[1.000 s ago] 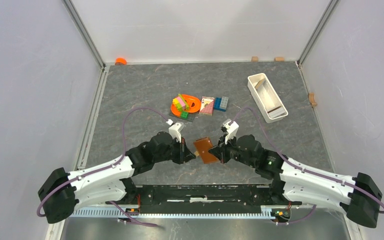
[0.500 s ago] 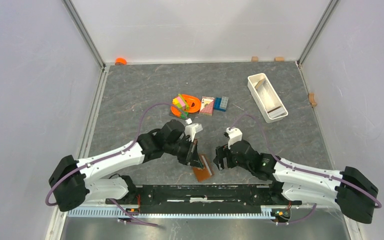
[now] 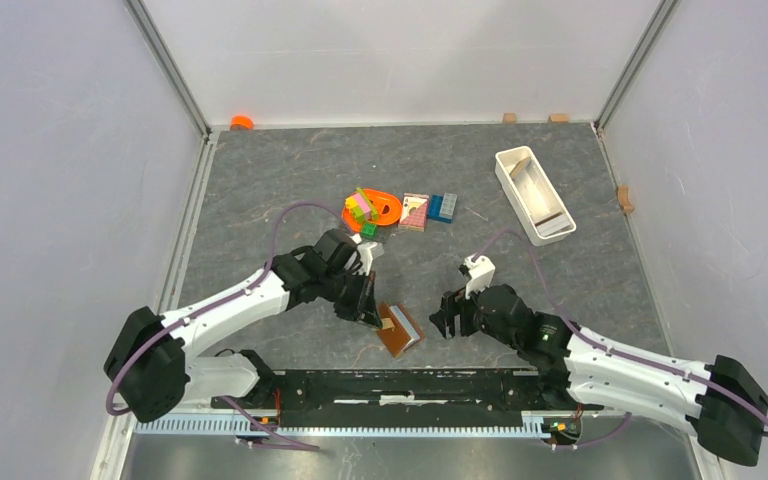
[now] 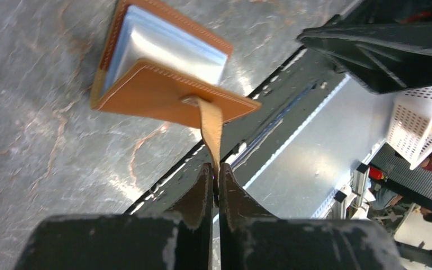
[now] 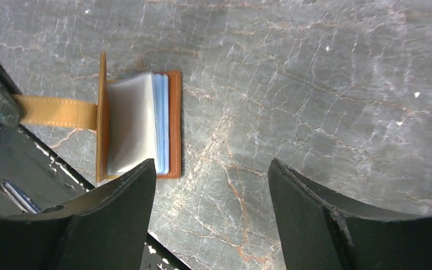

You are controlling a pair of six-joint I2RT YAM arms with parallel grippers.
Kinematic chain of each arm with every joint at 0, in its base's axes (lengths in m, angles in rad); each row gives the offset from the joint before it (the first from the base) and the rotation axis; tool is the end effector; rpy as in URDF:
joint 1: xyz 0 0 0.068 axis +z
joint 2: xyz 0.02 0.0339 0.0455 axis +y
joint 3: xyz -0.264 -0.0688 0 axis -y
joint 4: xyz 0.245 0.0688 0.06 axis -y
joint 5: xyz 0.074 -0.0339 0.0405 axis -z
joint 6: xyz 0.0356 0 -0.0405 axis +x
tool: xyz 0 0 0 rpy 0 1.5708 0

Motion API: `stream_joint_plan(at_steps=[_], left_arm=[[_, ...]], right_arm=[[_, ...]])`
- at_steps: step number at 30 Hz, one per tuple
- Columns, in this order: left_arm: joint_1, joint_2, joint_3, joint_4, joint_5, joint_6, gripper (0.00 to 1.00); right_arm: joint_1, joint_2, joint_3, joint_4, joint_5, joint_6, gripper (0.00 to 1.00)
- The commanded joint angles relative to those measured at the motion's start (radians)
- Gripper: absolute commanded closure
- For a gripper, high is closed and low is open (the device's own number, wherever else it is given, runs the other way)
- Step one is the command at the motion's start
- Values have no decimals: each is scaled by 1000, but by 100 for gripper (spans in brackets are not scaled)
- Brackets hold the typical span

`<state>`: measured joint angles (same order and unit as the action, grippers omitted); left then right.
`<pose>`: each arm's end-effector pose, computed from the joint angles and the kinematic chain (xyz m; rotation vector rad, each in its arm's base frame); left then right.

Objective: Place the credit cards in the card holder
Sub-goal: Open the card holder at the center of the board.

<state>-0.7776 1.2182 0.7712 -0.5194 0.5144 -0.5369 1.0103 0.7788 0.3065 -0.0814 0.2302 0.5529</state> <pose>0.1554 -0.1776 0.2231 0.5565 2.7152 -1.1013 0.0973 0.1397 0.1838 -0.3575 2.1559 0.6774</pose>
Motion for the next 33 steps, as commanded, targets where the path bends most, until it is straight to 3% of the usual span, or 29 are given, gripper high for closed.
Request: stream_joint_plan(at_steps=[1, 6, 17, 33], left_arm=[[26, -3, -48, -37, -55, 26, 98], [37, 17, -39, -134, -198, 53, 98], [37, 41, -32, -195, -326, 30, 98], [37, 110, -26, -187, -355, 41, 98]], right_arm=[[-3, 38, -14, 96, -88, 13, 28], [-2, 112, -41, 251, -225, 48, 44], [-1, 296, -18, 433, -360, 96, 58], [0, 465, -1, 578, -427, 180, 61]])
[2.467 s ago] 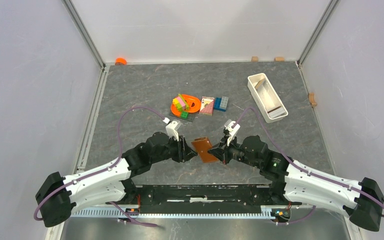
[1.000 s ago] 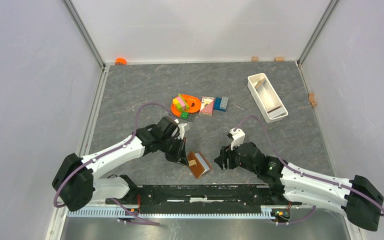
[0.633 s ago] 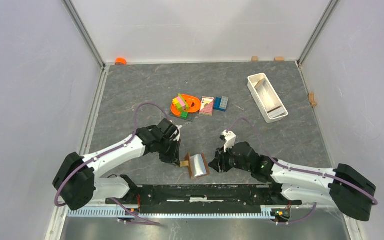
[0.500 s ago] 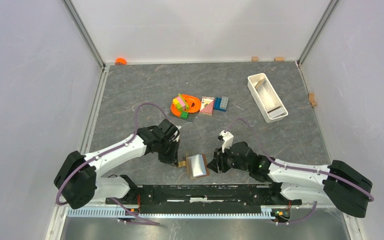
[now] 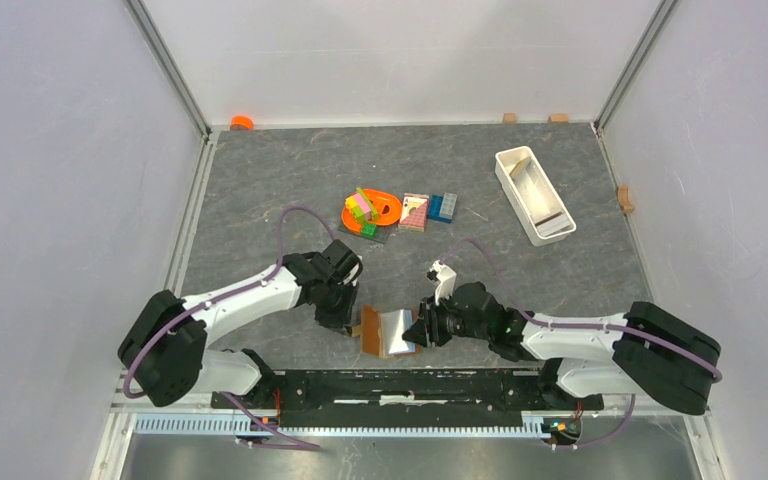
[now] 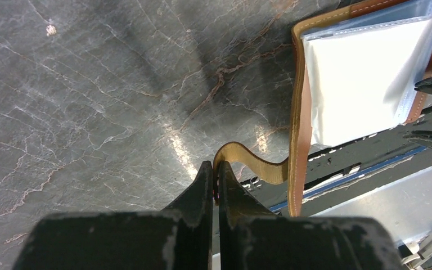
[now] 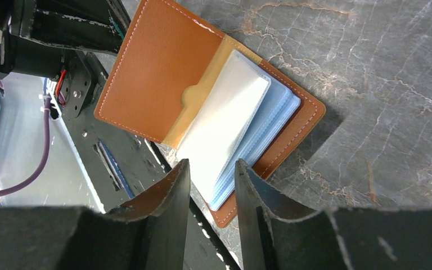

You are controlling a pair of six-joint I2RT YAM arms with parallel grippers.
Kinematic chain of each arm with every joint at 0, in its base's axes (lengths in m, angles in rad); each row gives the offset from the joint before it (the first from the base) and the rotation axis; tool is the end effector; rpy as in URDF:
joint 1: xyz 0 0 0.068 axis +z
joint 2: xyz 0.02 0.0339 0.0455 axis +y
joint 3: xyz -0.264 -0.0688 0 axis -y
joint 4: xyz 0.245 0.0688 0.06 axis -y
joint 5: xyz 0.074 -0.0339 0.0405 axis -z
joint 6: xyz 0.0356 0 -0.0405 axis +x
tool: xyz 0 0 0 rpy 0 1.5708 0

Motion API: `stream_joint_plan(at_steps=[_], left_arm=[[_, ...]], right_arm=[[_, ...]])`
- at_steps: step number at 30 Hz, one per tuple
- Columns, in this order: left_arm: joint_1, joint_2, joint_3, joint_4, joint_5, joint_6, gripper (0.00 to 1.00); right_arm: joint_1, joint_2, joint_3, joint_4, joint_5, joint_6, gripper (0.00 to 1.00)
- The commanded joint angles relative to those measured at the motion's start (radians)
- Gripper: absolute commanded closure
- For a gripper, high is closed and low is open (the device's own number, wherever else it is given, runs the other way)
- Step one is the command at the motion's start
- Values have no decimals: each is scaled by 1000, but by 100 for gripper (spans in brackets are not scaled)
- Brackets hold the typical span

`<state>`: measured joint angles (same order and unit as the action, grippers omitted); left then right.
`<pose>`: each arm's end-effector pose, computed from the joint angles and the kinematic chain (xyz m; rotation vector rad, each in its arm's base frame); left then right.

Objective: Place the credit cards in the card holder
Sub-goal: Open the card holder at the center of the board.

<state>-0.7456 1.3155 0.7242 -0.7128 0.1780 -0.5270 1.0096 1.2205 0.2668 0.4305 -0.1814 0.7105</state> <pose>0.1566 -0.1531 0.1770 0.3628 2.9770 -0.4543 0.1087 0.1851 0.1419 -0.4681 2.2851 1.1579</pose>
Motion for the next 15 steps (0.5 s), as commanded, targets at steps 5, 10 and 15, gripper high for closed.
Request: stream_joint_plan(at_steps=[5, 10, 15], left_arm=[[5, 23, 20, 11, -13, 35, 98], [5, 30, 17, 21, -4, 41, 98], [4, 43, 9, 42, 13, 40, 98]], right_arm=[[1, 51, 39, 64, -11, 33, 61], [4, 77, 44, 76, -12, 36, 61], [10, 111, 54, 97, -26, 41, 61]])
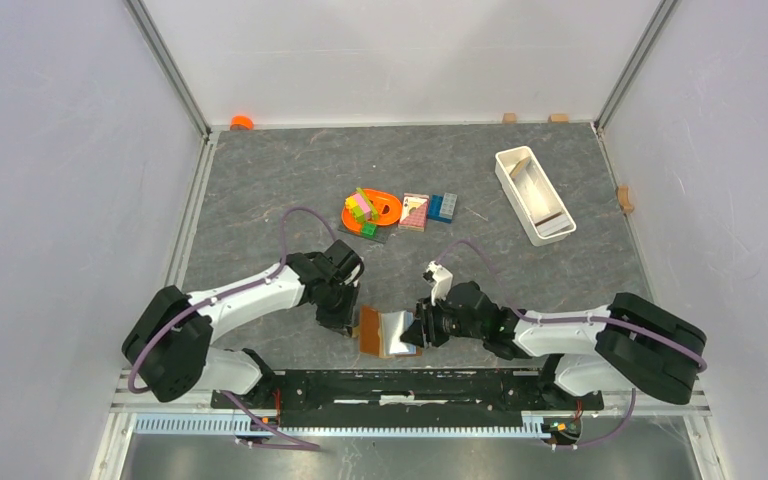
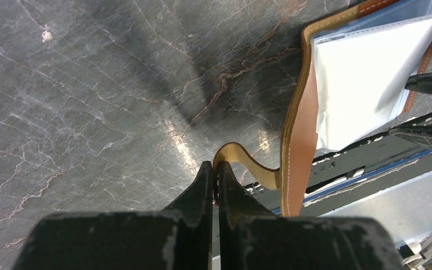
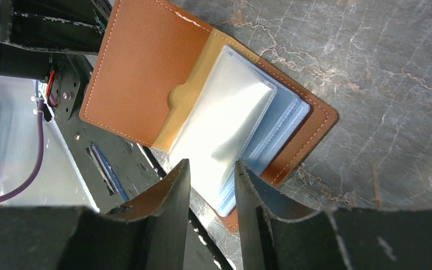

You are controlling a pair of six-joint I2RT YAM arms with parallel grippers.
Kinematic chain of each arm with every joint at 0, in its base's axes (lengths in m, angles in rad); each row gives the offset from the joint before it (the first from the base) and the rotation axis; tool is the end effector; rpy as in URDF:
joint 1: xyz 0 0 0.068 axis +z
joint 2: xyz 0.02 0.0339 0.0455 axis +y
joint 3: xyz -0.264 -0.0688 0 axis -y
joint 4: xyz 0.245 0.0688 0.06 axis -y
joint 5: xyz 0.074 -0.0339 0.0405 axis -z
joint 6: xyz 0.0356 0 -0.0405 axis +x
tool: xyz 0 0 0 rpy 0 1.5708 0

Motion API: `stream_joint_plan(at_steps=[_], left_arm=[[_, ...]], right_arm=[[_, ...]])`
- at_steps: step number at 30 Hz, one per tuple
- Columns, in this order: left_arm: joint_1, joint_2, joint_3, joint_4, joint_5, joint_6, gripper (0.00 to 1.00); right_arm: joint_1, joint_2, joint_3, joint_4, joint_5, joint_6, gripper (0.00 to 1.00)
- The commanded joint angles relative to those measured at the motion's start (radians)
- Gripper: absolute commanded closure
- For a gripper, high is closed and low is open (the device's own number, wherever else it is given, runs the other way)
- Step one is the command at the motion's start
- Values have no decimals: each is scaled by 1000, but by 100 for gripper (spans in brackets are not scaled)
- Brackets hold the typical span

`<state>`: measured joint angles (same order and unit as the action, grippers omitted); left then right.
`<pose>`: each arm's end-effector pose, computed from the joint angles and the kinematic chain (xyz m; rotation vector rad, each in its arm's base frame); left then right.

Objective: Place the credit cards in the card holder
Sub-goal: Open the card holder at the center of the board.

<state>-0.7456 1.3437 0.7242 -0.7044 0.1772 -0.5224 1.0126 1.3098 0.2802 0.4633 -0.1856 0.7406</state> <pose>0.1585 -0.1549 0.1716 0.3689 2.9937 -0.4376 0.1117 0.1914 0.1310 -0.4438 2.3448 1.1479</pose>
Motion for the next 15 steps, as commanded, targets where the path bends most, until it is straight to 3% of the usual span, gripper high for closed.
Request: stream_joint_plan(at_steps=[1, 15], left_arm=[[3, 21, 8, 36, 20, 35, 98], [-10, 70, -14, 125, 87, 6, 98]], right_arm=[[9, 29, 43, 73, -27, 13, 61], [70, 113, 122, 263, -85, 9, 61]])
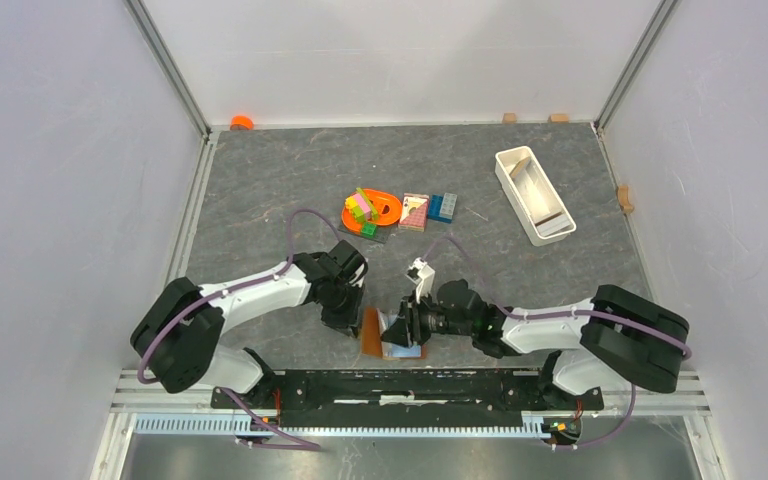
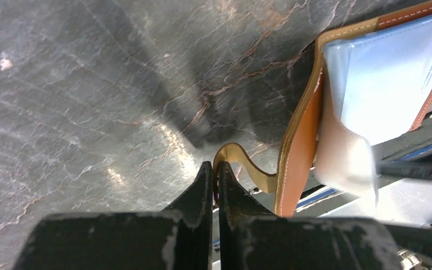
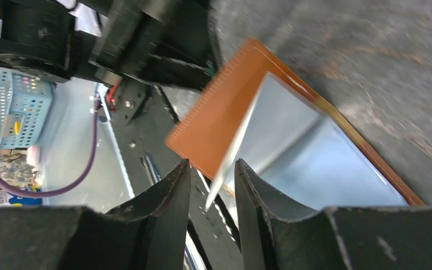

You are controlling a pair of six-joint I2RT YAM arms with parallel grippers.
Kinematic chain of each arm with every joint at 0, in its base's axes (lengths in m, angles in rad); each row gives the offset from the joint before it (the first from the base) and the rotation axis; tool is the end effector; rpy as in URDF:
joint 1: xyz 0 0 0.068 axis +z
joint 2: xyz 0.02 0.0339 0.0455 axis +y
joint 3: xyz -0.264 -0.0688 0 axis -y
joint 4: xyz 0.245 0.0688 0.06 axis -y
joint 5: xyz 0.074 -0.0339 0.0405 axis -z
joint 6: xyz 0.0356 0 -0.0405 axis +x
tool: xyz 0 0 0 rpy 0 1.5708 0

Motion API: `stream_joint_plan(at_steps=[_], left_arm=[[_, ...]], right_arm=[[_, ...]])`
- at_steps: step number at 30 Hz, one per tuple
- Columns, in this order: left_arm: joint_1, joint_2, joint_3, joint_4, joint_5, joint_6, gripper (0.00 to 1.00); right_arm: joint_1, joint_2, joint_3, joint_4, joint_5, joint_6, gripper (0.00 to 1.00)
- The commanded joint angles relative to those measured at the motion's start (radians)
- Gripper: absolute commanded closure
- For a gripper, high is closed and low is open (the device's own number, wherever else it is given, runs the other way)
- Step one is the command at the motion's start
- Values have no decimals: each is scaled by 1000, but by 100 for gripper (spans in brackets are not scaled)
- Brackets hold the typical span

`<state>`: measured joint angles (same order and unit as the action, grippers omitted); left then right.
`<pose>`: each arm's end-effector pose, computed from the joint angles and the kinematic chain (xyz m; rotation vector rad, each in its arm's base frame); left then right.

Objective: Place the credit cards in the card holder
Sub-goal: Open the card holder at the center of the board.

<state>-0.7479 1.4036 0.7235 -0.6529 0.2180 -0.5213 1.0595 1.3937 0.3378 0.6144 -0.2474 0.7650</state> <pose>0.1633 -0.1620 0.1607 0.3833 3.0173 -0.4834 0.1120 0.2175 0.1433 -0.5147 2.2401 1.3223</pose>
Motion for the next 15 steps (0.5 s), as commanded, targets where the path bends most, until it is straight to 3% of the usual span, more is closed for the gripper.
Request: stream_joint_plan(at_steps=[1, 6, 11, 15], left_arm=[[-10, 14, -16, 82, 54, 1, 98], [-14, 13, -38, 125, 48, -30, 98], [-13, -54, -83, 174, -51, -98, 97], [-11, -123, -121, 198, -116, -156, 81]], right_arm=[[31, 38, 74, 120, -26, -21, 61], [50, 107, 101, 130, -26, -35, 61], [53, 153, 75, 164, -14, -25, 61], [53, 192, 68, 181, -10, -23, 61]])
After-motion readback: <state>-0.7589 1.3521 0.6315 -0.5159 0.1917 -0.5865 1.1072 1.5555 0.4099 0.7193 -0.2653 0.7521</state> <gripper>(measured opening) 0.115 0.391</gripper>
